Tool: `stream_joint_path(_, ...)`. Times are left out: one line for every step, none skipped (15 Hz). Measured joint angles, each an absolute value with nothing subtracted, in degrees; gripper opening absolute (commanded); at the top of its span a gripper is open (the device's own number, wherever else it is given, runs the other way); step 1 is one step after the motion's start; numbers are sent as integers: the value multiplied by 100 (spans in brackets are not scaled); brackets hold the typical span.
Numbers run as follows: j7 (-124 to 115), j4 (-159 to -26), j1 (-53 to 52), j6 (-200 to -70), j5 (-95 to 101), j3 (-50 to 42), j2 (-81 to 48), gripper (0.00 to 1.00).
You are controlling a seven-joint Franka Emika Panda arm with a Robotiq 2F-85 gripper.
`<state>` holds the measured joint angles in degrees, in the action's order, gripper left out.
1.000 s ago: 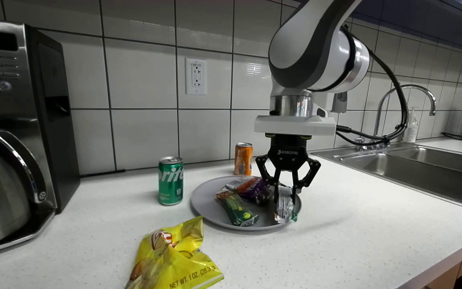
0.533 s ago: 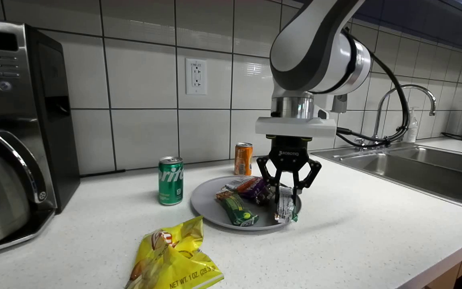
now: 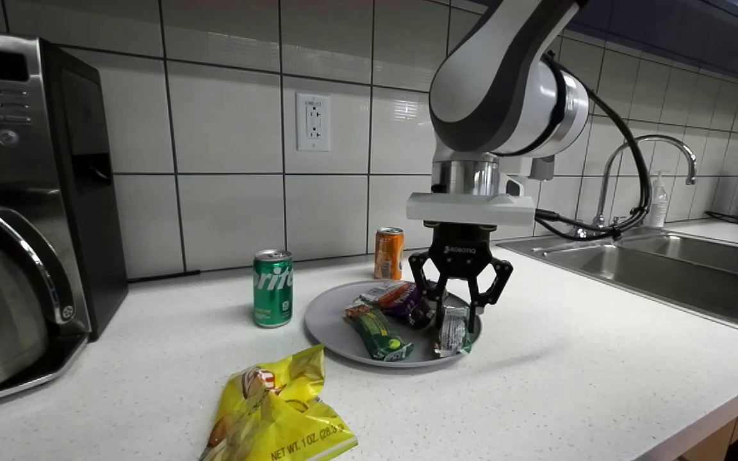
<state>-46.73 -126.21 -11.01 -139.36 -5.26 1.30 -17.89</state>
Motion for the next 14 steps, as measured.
stream_joint_path(-4672, -12614, -1101, -13938, -526, 130, -1805, 83)
stream_joint_path(-4671, -12607, -1102, -13942, -526, 131, -1812, 91)
stream_joint_path(-4669, -12595, -1104, -13947, -526, 134, -1811, 98)
stream_joint_path(-4665, -12577, -1109, -13953, -523, 140, -1808, 100)
stream_joint_path(-4660, -12555, -1116, -13962, -517, 153, -1801, 100)
stream_joint_path(-4658, -12532, -1134, -13968, -509, 166, -1787, 100)
stream_joint_path(-4656, -12514, -1166, -13970, -482, 175, -1762, 100)
stream_joint_path(-4654, -12503, -1209, -13970, -447, 184, -1719, 100)
stream_joint_path(-4651, -12501, -1252, -13970, -418, 201, -1663, 100)
stream_joint_path(-4647, -12500, -1288, -13970, -391, 231, -1600, 100)
stream_joint_path(-4641, -12501, -1322, -13969, -366, 258, -1526, 100)
stream_joint_path(-4631, -12502, -1354, -13969, -341, 280, -1455, 100)
stream_joint_path(-4615, -12507, -1371, -13969, -311, 314, -1377, 100)
stream_joint_path(-4597, -12515, -1382, -13969, -275, 347, -1300, 100)
